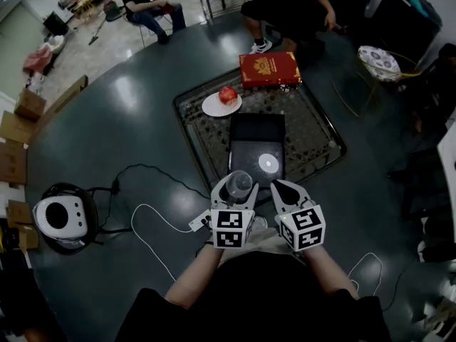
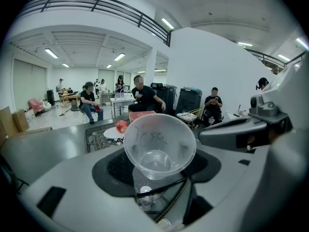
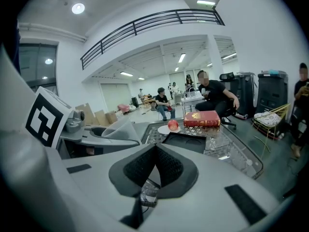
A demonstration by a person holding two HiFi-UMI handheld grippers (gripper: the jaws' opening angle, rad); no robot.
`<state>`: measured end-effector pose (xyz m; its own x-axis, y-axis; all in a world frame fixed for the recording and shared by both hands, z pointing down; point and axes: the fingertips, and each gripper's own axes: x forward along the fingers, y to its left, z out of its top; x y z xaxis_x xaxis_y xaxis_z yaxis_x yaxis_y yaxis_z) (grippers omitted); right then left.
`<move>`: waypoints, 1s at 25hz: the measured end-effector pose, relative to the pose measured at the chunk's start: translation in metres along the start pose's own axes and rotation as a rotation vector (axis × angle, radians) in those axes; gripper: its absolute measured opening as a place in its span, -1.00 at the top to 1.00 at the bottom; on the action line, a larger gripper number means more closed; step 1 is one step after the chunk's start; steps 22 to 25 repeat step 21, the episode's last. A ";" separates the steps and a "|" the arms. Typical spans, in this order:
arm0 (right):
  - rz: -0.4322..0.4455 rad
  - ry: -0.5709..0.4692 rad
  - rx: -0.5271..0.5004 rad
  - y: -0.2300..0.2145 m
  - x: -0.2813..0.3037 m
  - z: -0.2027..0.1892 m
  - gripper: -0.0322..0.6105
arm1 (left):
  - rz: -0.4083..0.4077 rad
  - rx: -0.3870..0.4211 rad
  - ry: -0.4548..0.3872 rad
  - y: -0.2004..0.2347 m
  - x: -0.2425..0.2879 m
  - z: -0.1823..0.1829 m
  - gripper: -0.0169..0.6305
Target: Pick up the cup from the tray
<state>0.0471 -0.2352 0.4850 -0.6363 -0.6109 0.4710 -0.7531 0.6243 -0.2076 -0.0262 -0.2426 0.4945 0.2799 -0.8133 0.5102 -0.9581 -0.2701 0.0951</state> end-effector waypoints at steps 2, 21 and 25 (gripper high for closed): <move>-0.001 -0.002 -0.004 0.001 0.000 0.001 0.87 | 0.002 -0.001 0.002 0.001 -0.001 0.000 0.06; 0.009 0.016 -0.013 0.006 -0.001 -0.005 0.87 | 0.002 0.002 -0.002 -0.001 0.002 0.002 0.05; 0.009 0.016 -0.013 0.006 -0.001 -0.005 0.87 | 0.002 0.002 -0.002 -0.001 0.002 0.002 0.05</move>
